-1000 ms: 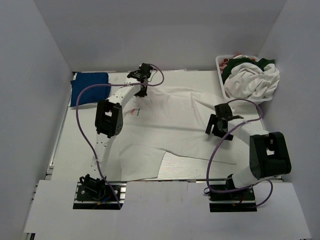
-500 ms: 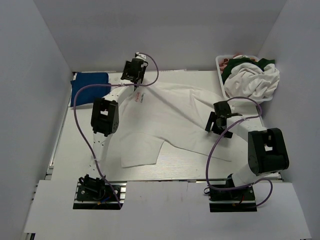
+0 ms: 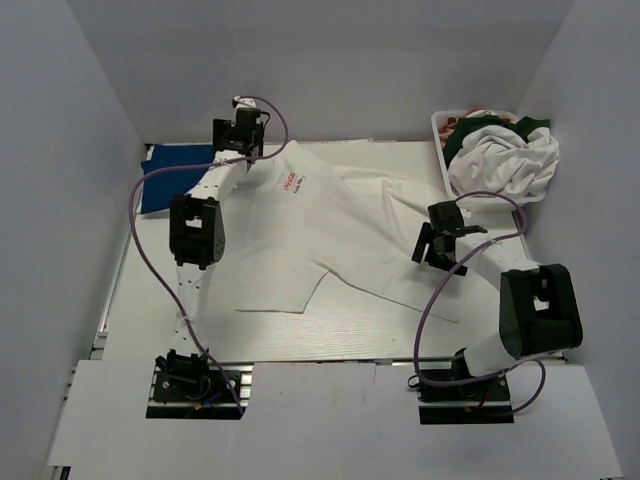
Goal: Fold and stack the t-shirts
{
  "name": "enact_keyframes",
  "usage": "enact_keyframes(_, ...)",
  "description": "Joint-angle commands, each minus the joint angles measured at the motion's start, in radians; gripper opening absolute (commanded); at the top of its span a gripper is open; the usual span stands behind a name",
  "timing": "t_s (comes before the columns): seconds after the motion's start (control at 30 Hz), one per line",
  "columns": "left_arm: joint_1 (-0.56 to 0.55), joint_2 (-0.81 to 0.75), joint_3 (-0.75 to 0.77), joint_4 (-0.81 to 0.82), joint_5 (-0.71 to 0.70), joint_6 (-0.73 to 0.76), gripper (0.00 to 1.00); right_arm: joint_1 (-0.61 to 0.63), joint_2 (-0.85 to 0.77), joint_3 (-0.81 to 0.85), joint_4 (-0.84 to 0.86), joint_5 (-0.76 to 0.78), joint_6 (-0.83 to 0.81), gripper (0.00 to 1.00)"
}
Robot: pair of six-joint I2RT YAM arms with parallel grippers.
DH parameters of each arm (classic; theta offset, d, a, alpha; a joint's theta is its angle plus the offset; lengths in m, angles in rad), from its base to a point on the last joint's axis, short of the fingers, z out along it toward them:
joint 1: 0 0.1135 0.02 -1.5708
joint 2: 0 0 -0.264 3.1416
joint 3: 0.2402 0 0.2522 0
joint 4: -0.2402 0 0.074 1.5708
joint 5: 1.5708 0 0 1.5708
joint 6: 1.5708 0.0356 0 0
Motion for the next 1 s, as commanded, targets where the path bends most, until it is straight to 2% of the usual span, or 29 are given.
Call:
enact_keyframes(0.0,-0.006,-0.225,-0.044,-0.157,0.166,-0.164,1.00,0.014,-0.119,0.018,-0.038,0.023,-0.007,0.90)
enact_keyframes(0.07,-0.025,-0.326,-0.171,-0.157,0.220,-0.217,1.00,0.014,-0.141,0.014,-0.033,0.019,-0.003,0.90)
enact_keyframes(0.1,-0.025,-0.357,-0.267,-0.146,0.360,-0.252,1.00,0.014,-0.166,0.012,-0.034,0.017,0.003,0.90)
enact_keyframes(0.17,-0.025,-0.431,-0.359,-0.122,0.499,-0.292,1.00,0.015,-0.170,0.017,-0.034,0.005,0.010,0.90)
enact_keyframes(0.2,-0.025,-0.446,-0.437,-0.122,0.550,-0.353,1.00,0.011,-0.175,0.017,-0.031,-0.015,0.013,0.90)
enact_keyframes(0.3,-0.025,-0.480,-0.588,-0.108,0.636,-0.401,1.00,0.020,-0.184,0.014,-0.005,-0.053,0.018,0.90)
enact_keyframes(0.57,-0.034,-0.520,-0.861,-0.063,0.717,-0.493,1.00,0.057,-0.184,-0.054,0.059,-0.105,0.021,0.90)
enact_keyframes(0.67,-0.043,-0.529,-0.973,-0.085,0.698,-0.533,1.00,0.078,-0.152,-0.067,0.059,-0.116,0.042,0.90)
enact_keyframes(0.83,-0.030,-0.667,-1.157,-0.216,0.609,-0.637,1.00,0.121,-0.160,-0.152,0.073,-0.127,0.085,0.90)
enact_keyframes(0.9,-0.029,-0.727,-1.281,-0.256,0.625,-0.679,1.00,0.136,-0.166,-0.187,0.061,-0.128,0.118,0.90)
enact_keyframes(0.97,-0.038,-0.828,-1.388,-0.293,0.564,-0.737,1.00,0.152,-0.177,-0.212,0.039,-0.144,0.134,0.90)
